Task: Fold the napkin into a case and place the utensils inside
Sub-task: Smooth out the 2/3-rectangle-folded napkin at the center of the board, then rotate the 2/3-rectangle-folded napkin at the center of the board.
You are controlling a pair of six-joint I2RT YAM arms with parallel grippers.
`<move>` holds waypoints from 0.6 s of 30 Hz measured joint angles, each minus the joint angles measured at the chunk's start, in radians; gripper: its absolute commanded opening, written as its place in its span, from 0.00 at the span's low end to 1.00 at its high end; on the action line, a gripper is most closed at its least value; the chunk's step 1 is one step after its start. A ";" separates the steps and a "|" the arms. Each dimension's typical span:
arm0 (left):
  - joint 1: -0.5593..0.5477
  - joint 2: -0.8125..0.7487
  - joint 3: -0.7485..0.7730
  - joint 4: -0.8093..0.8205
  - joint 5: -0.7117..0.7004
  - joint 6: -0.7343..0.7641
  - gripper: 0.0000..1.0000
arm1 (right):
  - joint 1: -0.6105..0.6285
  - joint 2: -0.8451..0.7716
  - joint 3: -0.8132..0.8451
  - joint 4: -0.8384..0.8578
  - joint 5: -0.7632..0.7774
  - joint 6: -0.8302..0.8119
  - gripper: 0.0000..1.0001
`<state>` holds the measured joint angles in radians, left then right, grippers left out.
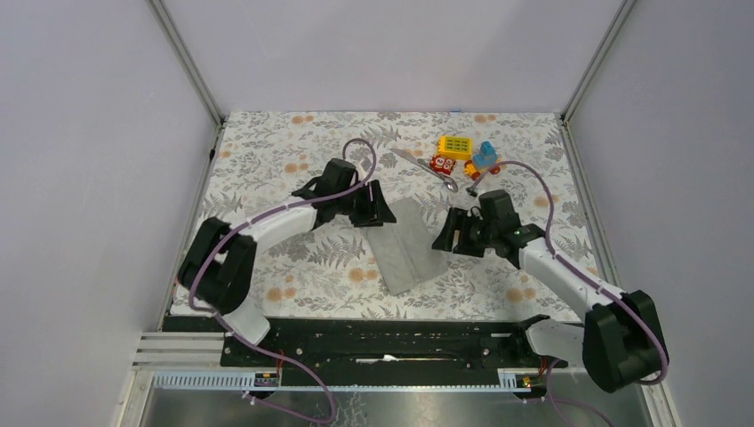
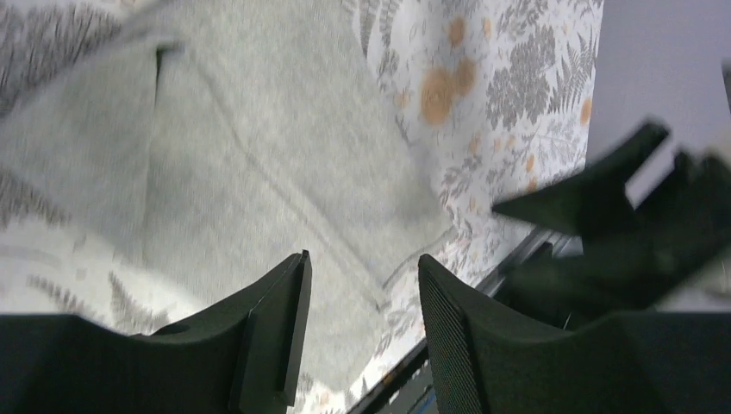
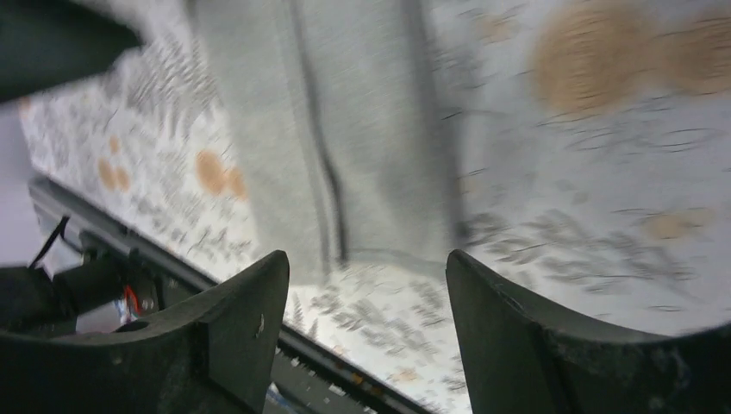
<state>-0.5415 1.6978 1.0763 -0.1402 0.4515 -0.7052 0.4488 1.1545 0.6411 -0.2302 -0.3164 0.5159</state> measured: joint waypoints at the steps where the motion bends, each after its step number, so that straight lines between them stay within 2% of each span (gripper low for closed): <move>1: 0.000 -0.035 -0.027 -0.001 -0.003 0.000 0.55 | -0.040 0.013 0.004 -0.001 -0.013 -0.018 0.73; 4: 0.000 -0.152 -0.150 -0.002 -0.018 -0.003 0.54 | -0.152 0.120 0.012 -0.006 -0.057 -0.067 0.69; 10: 0.000 -0.292 -0.409 -0.011 -0.040 -0.056 0.56 | -0.171 0.278 0.002 0.035 -0.132 -0.089 0.39; 15: 0.000 -0.372 -0.435 -0.070 -0.068 -0.061 0.57 | -0.162 0.293 -0.105 0.184 -0.212 -0.024 0.11; 16: 0.000 -0.383 -0.431 -0.074 -0.072 -0.058 0.57 | -0.152 0.292 -0.136 0.230 -0.228 0.010 0.07; 18: 0.000 -0.383 -0.414 -0.077 -0.087 -0.053 0.56 | -0.103 0.288 -0.192 0.341 -0.240 0.095 0.05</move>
<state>-0.5419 1.3151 0.6624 -0.2176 0.3641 -0.7578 0.3454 1.4422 0.4488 0.1108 -0.5568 0.6113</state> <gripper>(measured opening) 0.569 0.095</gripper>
